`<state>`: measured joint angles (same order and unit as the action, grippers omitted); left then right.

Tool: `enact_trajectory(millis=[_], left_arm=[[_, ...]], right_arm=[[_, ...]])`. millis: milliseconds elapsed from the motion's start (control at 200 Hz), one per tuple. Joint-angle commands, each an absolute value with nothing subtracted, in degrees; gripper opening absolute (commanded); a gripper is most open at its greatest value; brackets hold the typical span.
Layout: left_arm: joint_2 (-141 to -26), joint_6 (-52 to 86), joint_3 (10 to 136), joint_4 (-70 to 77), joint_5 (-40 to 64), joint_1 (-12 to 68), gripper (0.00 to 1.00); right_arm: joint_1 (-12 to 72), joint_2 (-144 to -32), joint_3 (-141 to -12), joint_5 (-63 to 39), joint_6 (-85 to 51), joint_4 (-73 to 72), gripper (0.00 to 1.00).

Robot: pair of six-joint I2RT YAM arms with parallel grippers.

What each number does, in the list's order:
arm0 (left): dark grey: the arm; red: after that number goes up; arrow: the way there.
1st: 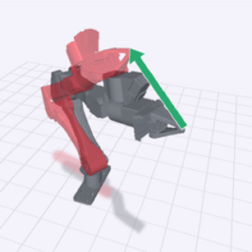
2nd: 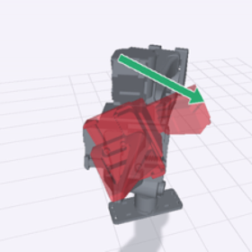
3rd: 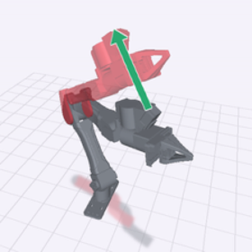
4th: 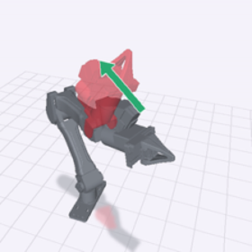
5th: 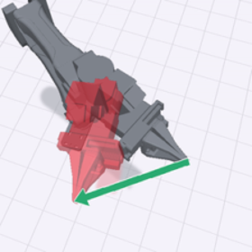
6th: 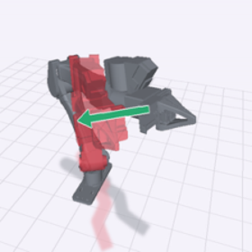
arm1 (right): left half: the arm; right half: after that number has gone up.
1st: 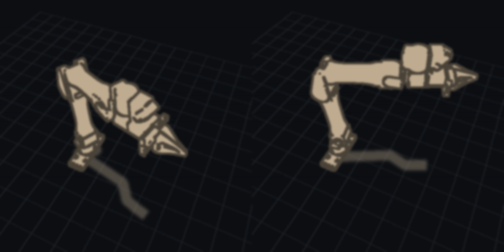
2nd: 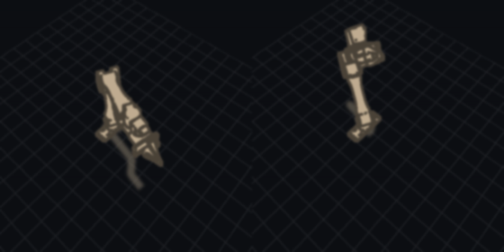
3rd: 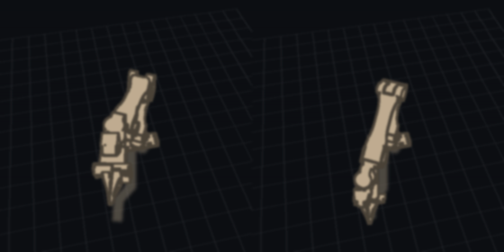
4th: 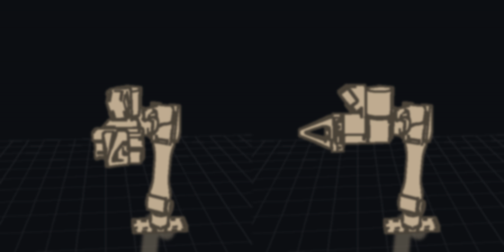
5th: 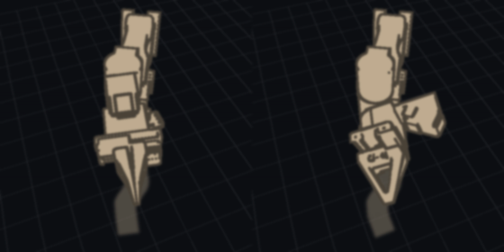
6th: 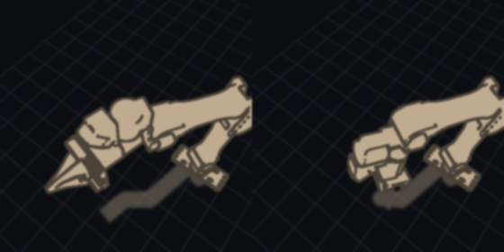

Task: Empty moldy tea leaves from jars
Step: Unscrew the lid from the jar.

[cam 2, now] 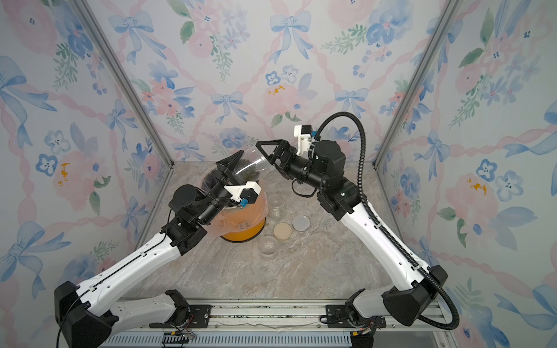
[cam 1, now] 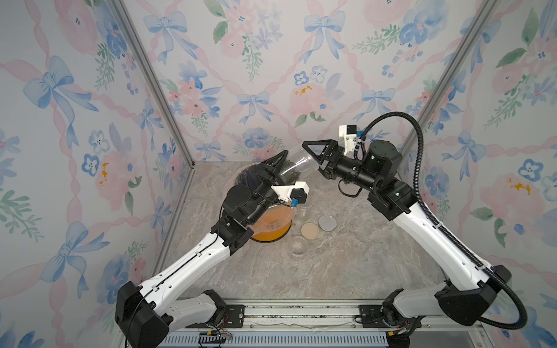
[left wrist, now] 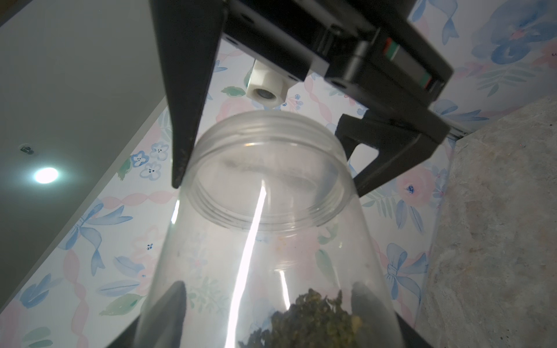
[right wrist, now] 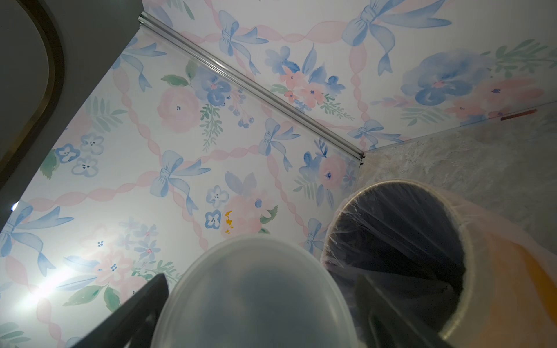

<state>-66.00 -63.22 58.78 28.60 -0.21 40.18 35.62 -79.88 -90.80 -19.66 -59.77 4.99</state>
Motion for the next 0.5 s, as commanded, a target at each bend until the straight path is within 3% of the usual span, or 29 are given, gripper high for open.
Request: enact_trajectory(millis=[0, 325, 495], left_arm=[[-65.5, -62.4, 60.1, 31.6, -0.6, 40.4, 0.42], [-66.0, -61.4, 59.8, 31.6, -0.5, 40.4, 0.42], [-66.0, -61.4, 59.6, 31.6, -0.6, 40.5, 0.42]], right_arm=[[35.2, -80.7, -92.4, -19.3, -58.1, 7.8, 0.97], [35.9, -81.7, -92.4, -21.9, -60.1, 3.1, 1.00], [35.7, -81.4, -92.7, -21.9, -58.9, 2.2, 0.89]])
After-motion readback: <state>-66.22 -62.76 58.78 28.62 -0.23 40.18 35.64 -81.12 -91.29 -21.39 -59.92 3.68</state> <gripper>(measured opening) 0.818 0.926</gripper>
